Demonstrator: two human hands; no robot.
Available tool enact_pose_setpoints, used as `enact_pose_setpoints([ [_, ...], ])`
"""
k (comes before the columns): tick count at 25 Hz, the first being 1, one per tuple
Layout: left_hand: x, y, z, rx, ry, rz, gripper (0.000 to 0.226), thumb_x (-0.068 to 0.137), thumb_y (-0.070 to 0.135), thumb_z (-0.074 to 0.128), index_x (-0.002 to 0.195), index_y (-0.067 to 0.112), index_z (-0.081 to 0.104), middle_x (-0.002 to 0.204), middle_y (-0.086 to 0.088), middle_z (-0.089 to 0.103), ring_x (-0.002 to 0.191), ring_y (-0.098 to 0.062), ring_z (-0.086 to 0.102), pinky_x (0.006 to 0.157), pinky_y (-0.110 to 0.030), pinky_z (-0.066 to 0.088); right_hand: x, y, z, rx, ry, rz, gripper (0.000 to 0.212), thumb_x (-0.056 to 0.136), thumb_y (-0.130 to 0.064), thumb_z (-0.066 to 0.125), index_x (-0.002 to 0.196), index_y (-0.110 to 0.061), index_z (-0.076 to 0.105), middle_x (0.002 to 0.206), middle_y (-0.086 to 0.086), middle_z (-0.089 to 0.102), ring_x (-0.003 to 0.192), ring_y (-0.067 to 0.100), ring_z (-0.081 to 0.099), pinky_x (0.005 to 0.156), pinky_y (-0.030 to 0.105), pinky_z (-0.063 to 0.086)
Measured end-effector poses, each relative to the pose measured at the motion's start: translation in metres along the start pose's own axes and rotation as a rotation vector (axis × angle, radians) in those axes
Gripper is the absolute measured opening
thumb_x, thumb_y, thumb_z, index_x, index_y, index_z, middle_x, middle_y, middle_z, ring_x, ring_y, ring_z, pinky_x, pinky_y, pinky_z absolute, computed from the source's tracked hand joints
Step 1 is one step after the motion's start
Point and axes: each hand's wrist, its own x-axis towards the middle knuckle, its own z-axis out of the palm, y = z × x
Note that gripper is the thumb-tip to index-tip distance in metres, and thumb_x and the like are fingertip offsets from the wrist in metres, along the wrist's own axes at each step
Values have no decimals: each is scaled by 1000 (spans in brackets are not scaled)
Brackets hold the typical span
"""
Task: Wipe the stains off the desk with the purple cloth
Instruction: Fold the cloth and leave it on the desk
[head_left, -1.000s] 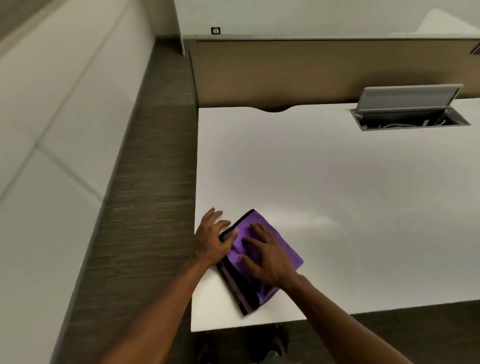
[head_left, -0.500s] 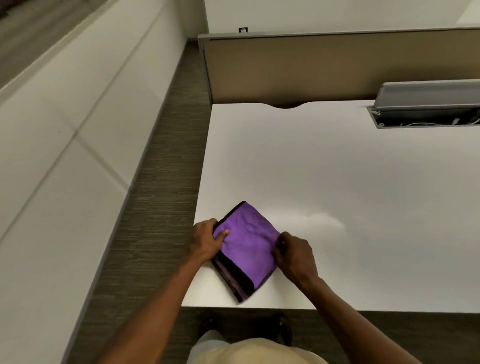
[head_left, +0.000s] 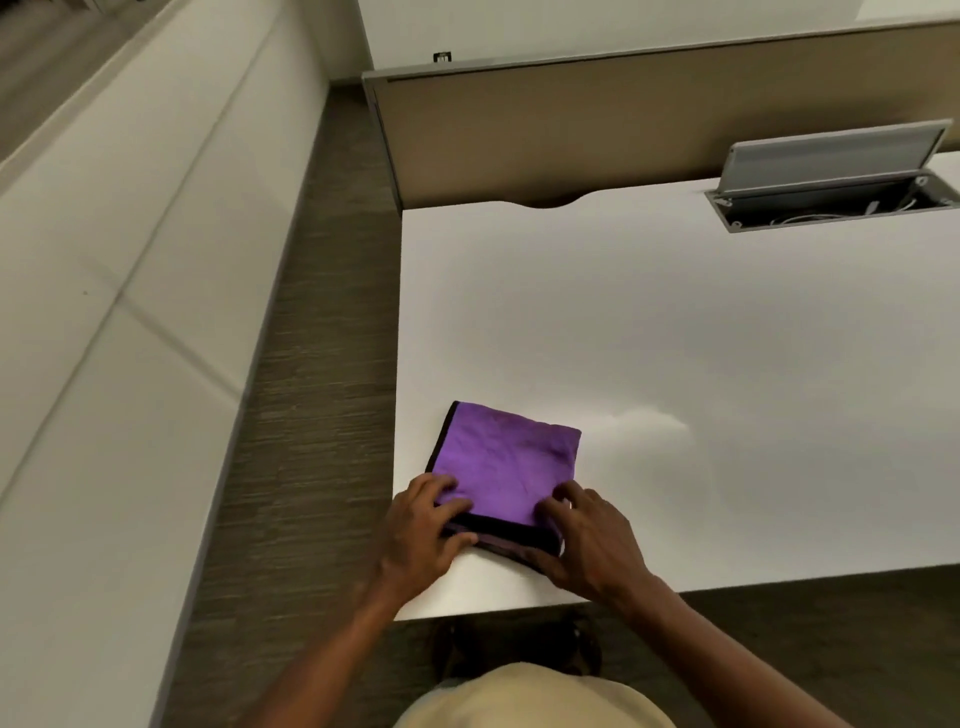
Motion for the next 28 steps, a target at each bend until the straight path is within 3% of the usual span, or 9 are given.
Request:
enact_pose_setpoints([
  [3,3,-11,-1,-56,-50,12,43,85,34,77,126,22,70,133,0,59,130,-18,49,100,-39,52,-9,2,0,66,-67,-8,45,96,-39,66,139,-28,61,143,1,55,110,21,66,92,25,55],
  [5,8,-15,-3,-54,-56,48,46,82,36,78,126,24,70,130,1,61,126,-17,51,97,-37,53,-8,-2,-3,85,-33,-18,40,99,-29,64,139,-25,63,140,2,61,113,21,67,97,28,55],
  [10,17,-22,-7,-9,-60,107,52,73,38,80,124,29,69,121,6,64,115,-15,56,96,-35,48,-8,-16,-22,245,257,10,22,96,-29,67,114,-20,77,104,-4,74,79,9,70,72,17,53],
  [14,20,-23,-10,10,-2,165,42,70,13,79,110,24,75,106,4,71,102,-17,64,90,-40,53,-21,-24,-15,229,190,45,22,97,-23,71,118,-18,77,112,-1,75,89,10,71,79,18,56],
  [17,19,-29,-13,54,88,244,46,66,1,79,108,20,76,100,0,72,95,-21,67,85,-40,55,-20,-22,-18,214,332,46,21,92,-17,77,112,-18,79,108,-1,76,87,9,72,76,15,53],
  [19,15,-35,-16,60,127,278,44,68,-1,79,109,18,76,100,-3,69,95,-22,65,82,-38,55,-23,-20,-18,175,337,10,22,93,-24,73,114,-21,79,109,-4,75,90,8,71,77,17,56],
  [24,1,-47,-15,131,30,422,48,65,5,84,109,22,78,93,0,67,86,-19,65,71,-36,56,-40,-14,18,54,49,43,33,100,-42,61,130,-31,70,134,-5,64,116,10,61,92,17,50],
  [28,9,-50,-19,45,-37,393,41,71,16,71,111,23,77,94,3,67,89,-15,61,77,-35,53,-37,-18,25,1,80,76,50,93,-65,50,128,-37,69,129,-6,64,110,9,60,88,19,48],
])
